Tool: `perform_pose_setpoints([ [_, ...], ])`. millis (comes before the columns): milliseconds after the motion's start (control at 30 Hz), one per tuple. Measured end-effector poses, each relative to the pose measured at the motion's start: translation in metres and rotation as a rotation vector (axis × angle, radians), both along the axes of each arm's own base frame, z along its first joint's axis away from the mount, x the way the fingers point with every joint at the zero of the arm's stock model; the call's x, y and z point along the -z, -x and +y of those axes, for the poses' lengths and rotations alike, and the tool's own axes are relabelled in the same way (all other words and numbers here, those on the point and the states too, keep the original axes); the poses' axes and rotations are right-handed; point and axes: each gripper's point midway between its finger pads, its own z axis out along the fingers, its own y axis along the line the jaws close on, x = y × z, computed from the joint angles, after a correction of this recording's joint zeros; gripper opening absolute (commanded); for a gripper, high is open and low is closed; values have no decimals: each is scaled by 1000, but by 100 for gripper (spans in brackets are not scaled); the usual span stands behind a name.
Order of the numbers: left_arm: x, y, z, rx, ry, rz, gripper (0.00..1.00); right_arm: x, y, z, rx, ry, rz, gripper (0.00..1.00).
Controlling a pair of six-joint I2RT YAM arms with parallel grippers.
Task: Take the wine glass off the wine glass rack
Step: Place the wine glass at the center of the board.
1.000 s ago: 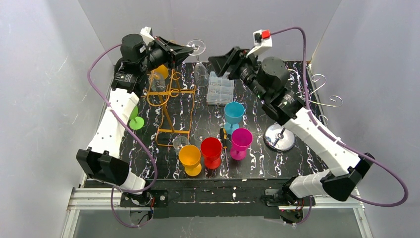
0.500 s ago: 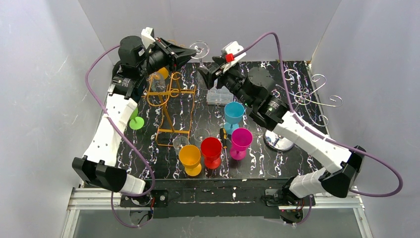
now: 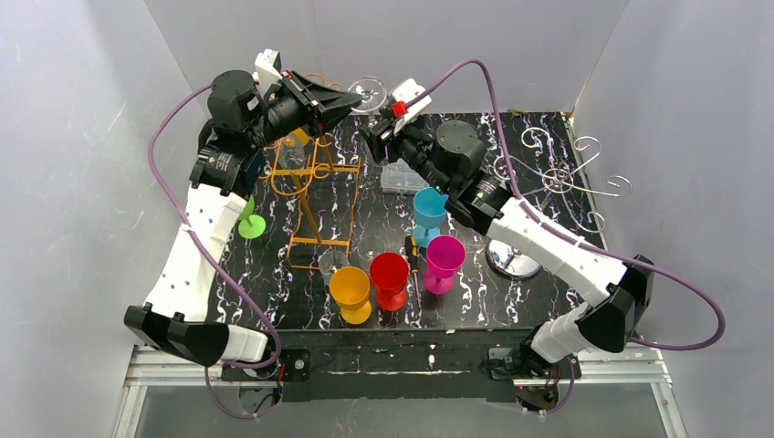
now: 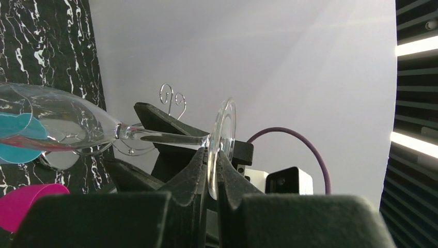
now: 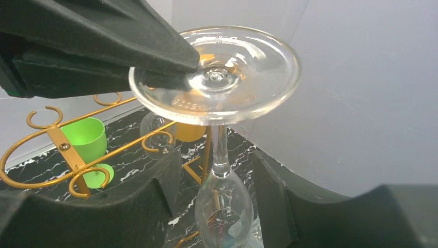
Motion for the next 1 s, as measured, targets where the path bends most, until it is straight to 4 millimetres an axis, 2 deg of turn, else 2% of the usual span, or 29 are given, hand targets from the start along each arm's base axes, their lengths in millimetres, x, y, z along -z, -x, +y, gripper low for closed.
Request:
perform_pose_setpoints([
  [100,-1,3,0,3,1,-5,0,-5,0,2,-3,-20,-1,52],
  [300,3,5,-2,9,-5,6,0,-14,0,3,4,-58,-6,46],
  [667,4,8,-5,22,-10,8,0,-16,0,5,10,-86,17,8],
  [733,6,9,-5,24,-14,12,14,-13,0,5,14,-80,25,1],
  [800,7,8,-6,25,-22,2,28,-12,1,4,19,-76,48,1],
  [833,6,9,-6,30,-26,-9,39,-13,2,4,19,-85,67,1],
  [900,5,12,-7,48,-37,-33,52,-15,2,0,40,-109,113,1],
  [1000,3,17,-10,71,-54,-74,63,-23,-1,-10,93,-168,178,1],
])
